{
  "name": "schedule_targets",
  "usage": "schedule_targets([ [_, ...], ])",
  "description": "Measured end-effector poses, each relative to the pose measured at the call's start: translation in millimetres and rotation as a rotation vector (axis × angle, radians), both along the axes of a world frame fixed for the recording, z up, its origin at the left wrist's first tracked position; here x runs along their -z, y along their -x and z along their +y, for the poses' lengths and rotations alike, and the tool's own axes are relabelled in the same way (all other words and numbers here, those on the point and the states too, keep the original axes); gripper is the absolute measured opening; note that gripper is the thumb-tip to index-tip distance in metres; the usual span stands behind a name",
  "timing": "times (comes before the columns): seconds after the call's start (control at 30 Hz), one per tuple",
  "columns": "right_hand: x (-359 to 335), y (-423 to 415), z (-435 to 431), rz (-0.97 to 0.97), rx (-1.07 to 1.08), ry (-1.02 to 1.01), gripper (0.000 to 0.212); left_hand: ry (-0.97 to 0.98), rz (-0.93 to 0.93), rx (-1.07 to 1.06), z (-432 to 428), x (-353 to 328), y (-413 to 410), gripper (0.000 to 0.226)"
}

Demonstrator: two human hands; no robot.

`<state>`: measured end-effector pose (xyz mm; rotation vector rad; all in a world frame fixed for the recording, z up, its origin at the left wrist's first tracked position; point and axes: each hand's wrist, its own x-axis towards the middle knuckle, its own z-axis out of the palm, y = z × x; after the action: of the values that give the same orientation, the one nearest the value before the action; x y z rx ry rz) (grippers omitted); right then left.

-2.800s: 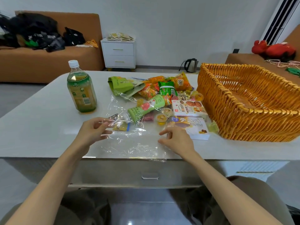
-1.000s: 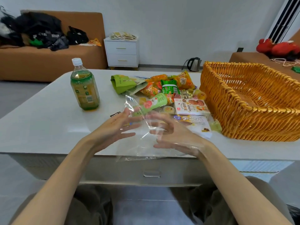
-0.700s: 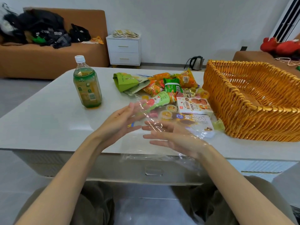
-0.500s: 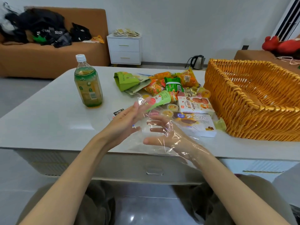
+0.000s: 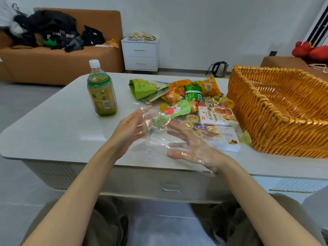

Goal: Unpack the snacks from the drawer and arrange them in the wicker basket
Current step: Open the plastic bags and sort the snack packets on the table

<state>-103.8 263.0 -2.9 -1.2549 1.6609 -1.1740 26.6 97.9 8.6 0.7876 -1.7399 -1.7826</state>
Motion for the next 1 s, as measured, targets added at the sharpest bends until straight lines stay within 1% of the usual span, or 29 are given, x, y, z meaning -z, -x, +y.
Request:
schedule_targets([
  [0.03,0,6,5,-0.024,0.019,0.012,0.091,-0.027,0.002,0.015,-8,-1,-4,0.041],
  [0.1,-7,9,10,-0.021,0.107,0.030,0.088,-0.073,0.000,0.002,-23,-2,-14,0.035],
  [0.2,-13,14,13,-0.075,0.210,0.103,0.086,-0.138,-0.024,-0.125,-43,-1,-27,0.026],
  [0.27,-16,19,14,-0.051,0.283,0.110,0.085,-0.143,-0.039,-0.201,-50,0,-38,0.032],
  [0.3,-14,24,13,-0.016,0.340,0.108,0.079,-0.141,-0.046,-0.228,-52,0,-44,0.037],
  [0.33,-12,27,10,0.038,0.408,0.123,0.069,-0.141,-0.049,-0.249,-54,0,-50,0.042],
  [0.4,-6,37,1,0.209,0.537,0.171,0.040,-0.141,-0.051,-0.277,-59,1,-61,0.047],
  [0.43,-2,43,-5,0.333,0.577,0.158,0.029,-0.134,-0.061,-0.284,-62,2,-66,0.048],
  [0.47,1,49,-11,0.475,0.582,0.120,0.025,-0.122,-0.075,-0.290,-65,2,-70,0.049],
  [0.53,11,60,-27,0.726,0.514,0.035,0.029,-0.094,-0.105,-0.299,-71,5,-74,0.049],
  [0.6,25,66,-43,0.923,0.397,-0.075,0.036,-0.076,-0.135,-0.298,-75,7,-77,0.050],
  [0.7,43,65,-58,1.150,0.363,-0.306,0.042,-0.077,-0.156,-0.275,-78,12,-77,0.051],
  [0.77,50,67,-64,1.290,0.366,-0.333,0.038,-0.078,-0.174,-0.264,-80,16,-74,0.051],
  [0.8,50,68,-65,1.320,0.357,-0.337,0.037,-0.073,-0.185,-0.260,-81,17,-72,0.051],
  [0.87,49,69,-69,1.287,0.334,-0.359,0.032,-0.067,-0.205,-0.260,-85,18,-69,0.050],
  [0.9,47,68,-70,1.226,0.332,-0.341,0.031,-0.068,-0.209,-0.266,-87,19,-69,0.050],
  [0.93,41,65,-70,1.114,0.346,-0.282,0.030,-0.073,-0.212,-0.272,-88,20,-69,0.049],
  [0.97,32,60,-68,0.924,0.379,-0.184,0.029,-0.079,-0.216,-0.275,-90,20,-68,0.049],
  [1.0,19,53,-64,0.668,0.411,-0.070,0.027,-0.084,-0.220,-0.278,-92,21,-68,0.048],
])
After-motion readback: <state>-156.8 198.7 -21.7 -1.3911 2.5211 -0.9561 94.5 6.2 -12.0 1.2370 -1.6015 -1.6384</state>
